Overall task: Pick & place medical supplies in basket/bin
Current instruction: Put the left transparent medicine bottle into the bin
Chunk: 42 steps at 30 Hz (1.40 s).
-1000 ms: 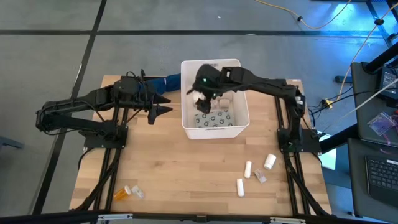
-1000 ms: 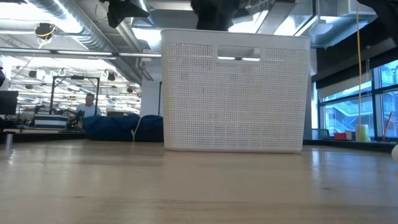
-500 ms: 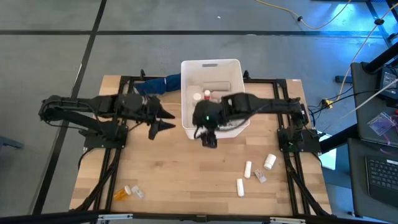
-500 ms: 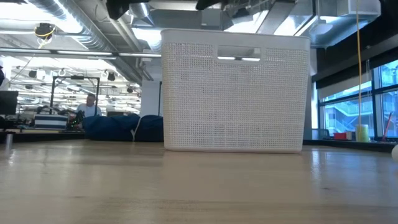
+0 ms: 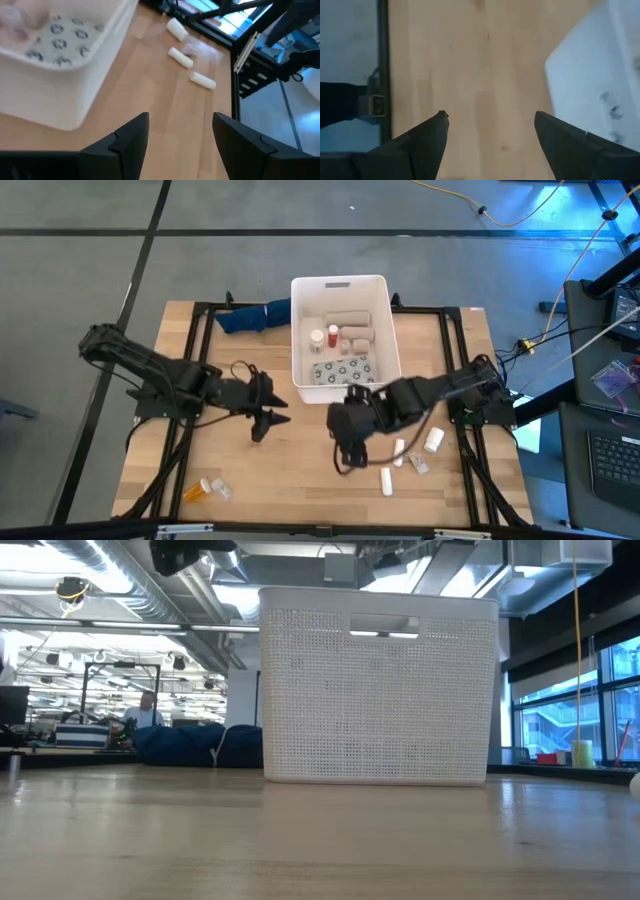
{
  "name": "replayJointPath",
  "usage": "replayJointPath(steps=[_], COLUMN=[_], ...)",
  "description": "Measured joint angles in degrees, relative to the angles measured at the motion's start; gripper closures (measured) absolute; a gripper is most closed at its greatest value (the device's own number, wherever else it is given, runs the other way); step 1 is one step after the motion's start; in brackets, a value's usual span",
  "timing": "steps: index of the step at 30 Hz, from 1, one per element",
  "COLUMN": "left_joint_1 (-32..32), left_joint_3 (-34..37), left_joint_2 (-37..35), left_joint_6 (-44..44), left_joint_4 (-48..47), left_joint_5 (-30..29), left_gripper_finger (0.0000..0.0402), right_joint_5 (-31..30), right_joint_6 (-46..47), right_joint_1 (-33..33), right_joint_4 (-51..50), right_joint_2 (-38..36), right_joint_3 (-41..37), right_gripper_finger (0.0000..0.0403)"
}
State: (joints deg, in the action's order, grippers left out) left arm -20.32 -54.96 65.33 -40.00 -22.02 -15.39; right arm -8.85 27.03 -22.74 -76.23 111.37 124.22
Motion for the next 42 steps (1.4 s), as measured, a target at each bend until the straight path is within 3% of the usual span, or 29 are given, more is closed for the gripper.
replayJointPath(steps=[7,13,20,27,33,37,42], left_joint_1=[-6.6,-13.0,-19.0,-24.8,-26.4,-24.9,-22.9], left_joint_3=[0.0,0.0,0.0,0.0,0.0,0.0,0.0], left_joint_2=[2.8,5.5,8.3,12.9,17.2,19.3,20.0], left_joint_6=[-8.5,-11.6,-32.4,-23.8,-16.4,-16.4,-17.3], left_joint_4=[-0.6,-2.0,-6.7,-8.5,-6.4,-5.8,-1.7], left_joint_5=[-2.0,0.6,9.9,13.4,15.9,20.7,22.8], left_gripper_finger=[0.0190,0.0208,0.0233,0.0280,0.0317,0.0308,0.0263], right_joint_5=[-1.0,-3.6,-3.6,-2.1,-1.7,-1.7,-1.6], right_joint_6=[5.1,4.0,4.2,2.4,2.4,2.3,2.2], right_joint_1=[-6.3,-8.0,-7.8,-6.2,-4.8,-4.3,-3.3], right_joint_4=[0.6,8.6,15.5,23.1,23.8,24.0,24.0], right_joint_2=[0.0,0.1,0.1,0.1,0.1,0.1,0.1], right_joint_3=[-0.1,-5.3,-13.9,-19.2,-20.5,-20.4,-20.4], right_gripper_finger=[0.0107,0.0107,0.0107,0.0107,0.0107,0.0107,0.0107])
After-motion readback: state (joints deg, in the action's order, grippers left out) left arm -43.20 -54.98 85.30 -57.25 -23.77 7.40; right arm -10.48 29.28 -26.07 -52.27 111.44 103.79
